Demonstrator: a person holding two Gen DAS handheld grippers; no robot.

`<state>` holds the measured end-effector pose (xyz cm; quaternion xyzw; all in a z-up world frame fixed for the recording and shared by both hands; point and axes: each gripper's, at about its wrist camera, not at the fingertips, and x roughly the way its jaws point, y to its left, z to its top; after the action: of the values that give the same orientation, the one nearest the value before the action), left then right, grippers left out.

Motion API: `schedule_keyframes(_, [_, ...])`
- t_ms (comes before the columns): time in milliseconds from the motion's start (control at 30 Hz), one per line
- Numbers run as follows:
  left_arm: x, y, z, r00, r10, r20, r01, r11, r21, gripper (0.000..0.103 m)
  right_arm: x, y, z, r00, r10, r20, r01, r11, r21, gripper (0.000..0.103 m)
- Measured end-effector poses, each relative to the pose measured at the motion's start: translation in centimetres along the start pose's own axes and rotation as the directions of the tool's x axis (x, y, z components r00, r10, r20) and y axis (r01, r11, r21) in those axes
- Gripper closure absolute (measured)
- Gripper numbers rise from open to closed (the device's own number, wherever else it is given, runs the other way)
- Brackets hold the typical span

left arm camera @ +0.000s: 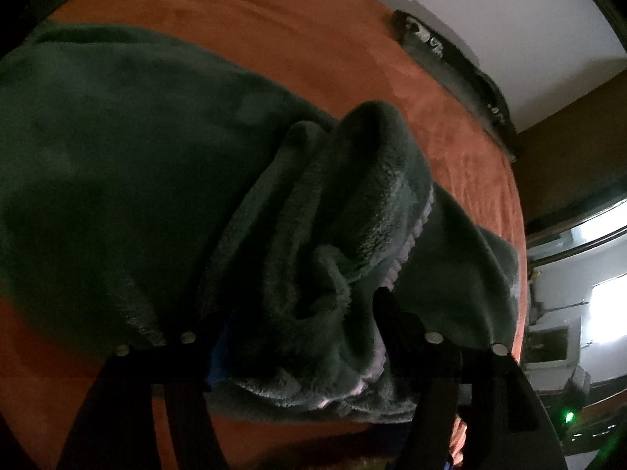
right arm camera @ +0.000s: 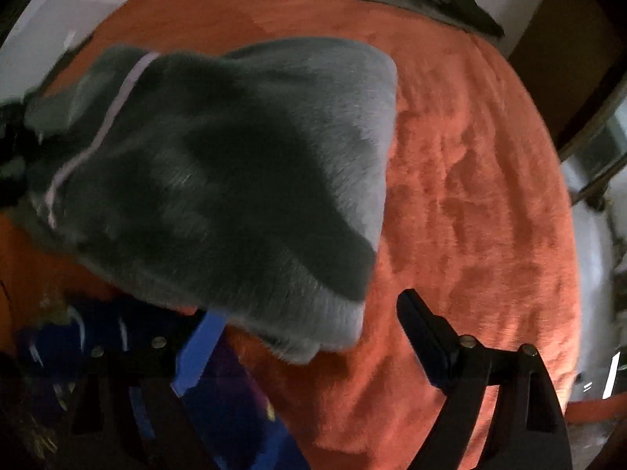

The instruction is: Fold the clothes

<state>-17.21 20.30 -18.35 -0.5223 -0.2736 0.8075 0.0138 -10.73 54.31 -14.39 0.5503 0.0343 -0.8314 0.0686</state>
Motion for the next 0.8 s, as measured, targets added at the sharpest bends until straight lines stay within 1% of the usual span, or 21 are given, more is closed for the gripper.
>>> schedule_keyframes(33, [0.1,0.0,-0.1,1.000,-0.018,0.001,0.018,1.000,-0.015,0.072,-0.1,-0.7,0.3,0.999,0.041,0.021,-0.042,0.998,0.053,0.066])
schedule_keyframes(67, [0.1,0.1,-0.3,0.999,-0.043,0.001,0.043,0.998,-0.034,0.075,-0.5,-1.4,0.5,0.996,0.082,0.046,-0.087,0.991,0.106,0.075])
schedule_keyframes(100, [-0.1,0.1,-0.5,0.996,-0.088,0.003,0.088,0.994,-0.067,0.077,-1.2,-2.0,0.5,0.992,0.093,0.083,-0.104,0.985,0.140,0.079])
schedule_keyframes(167, [-0.8,-0.1,-1.0,0.982,-0.191,0.014,0.191,0.971,-0.142,0.078,-3.4,-3.0,0.0,0.983,0.070,0.169,-0.101,0.978,0.184,0.082])
schedule_keyframes(233, [-2.6,-0.8,-1.9,0.975,-0.217,0.055,0.222,0.968,-0.116,0.077,-4.5,-4.5,-0.6,0.979,0.067,0.192,-0.115,0.962,0.249,0.082])
schedule_keyframes(267, [-2.3,-1.3,-2.2,0.981,-0.190,0.044,0.194,0.977,-0.092,0.077,-4.9,-5.4,-0.9,0.978,0.069,0.196,-0.124,0.951,0.284,0.082])
schedule_keyframes(300, [-1.5,-1.8,-2.5,0.988,-0.150,0.022,0.151,0.986,-0.065,0.077,-4.4,-6.0,-1.1,0.981,0.082,0.174,-0.133,0.942,0.307,0.082])
schedule_keyframes(333, [-0.7,-2.3,-2.9,0.994,-0.109,0.001,0.109,0.993,-0.037,0.077,-3.3,-6.5,-1.2,0.986,0.102,0.135,-0.141,0.936,0.322,0.082])
schedule_keyframes(367, [0.1,-2.0,-3.3,0.995,-0.098,-0.026,0.097,0.994,-0.052,0.077,-2.3,-7.0,-1.4,0.987,0.121,0.104,-0.150,0.926,0.346,0.082])
schedule_keyframes(400, [0.9,-1.1,-3.7,0.993,-0.114,-0.042,0.109,0.990,-0.091,0.076,-1.3,-7.5,-1.6,0.987,0.140,0.080,-0.160,0.913,0.376,0.078])
schedule_keyframes(433, [1.1,-0.2,-4.0,0.989,-0.145,-0.038,0.139,0.983,-0.120,0.075,-0.6,-7.8,-1.9,0.986,0.158,0.059,-0.168,0.902,0.397,0.072])
schedule_keyframes(467, [1.2,0.6,-4.3,0.983,-0.180,-0.027,0.174,0.974,-0.145,0.075,-0.4,-8.0,-1.9,0.984,0.170,0.051,-0.176,0.893,0.414,0.063])
schedule_keyframes(500, [1.0,1.3,-4.4,0.977,-0.213,-0.021,0.207,0.965,-0.162,0.074,-0.4,-8.1,-1.9,0.983,0.179,0.050,-0.182,0.883,0.432,0.059])
schedule_keyframes(533, [0.7,1.9,-4.4,0.969,-0.245,-0.015,0.238,0.955,-0.177,0.074,-0.8,-8.2,-1.7,0.980,0.189,0.059,-0.195,0.877,0.439,0.059])
schedule_keyframes(567, [0.2,2.2,-4.3,0.965,-0.261,-0.011,0.255,0.950,-0.181,0.074,-1.7,-7.9,-1.2,0.980,0.185,0.075,-0.199,0.881,0.428,0.059])
schedule_keyframes(633, [-0.8,2.6,-4.2,0.959,-0.283,-0.003,0.278,0.944,-0.180,0.072,-3.8,-7.1,0.0,0.981,0.160,0.105,-0.189,0.900,0.394,0.057])
schedule_keyframes(700, [-2.0,2.4,-3.9,0.961,-0.276,0.002,0.273,0.948,-0.164,0.070,-5.8,-5.9,1.4,0.981,0.142,0.133,-0.181,0.916,0.357,0.045])
schedule_keyframes(767, [-4.4,2.2,-3.3,0.965,-0.261,-0.019,0.258,0.961,-0.102,0.070,-7.7,-4.8,2.5,0.977,0.139,0.159,-0.184,0.931,0.315,0.044])
schedule_keyframes(800, [-5.7,1.7,-2.5,0.969,-0.249,0.002,0.248,0.967,-0.056,0.070,-8.8,-4.3,2.5,0.975,0.137,0.177,-0.185,0.937,0.295,0.043])
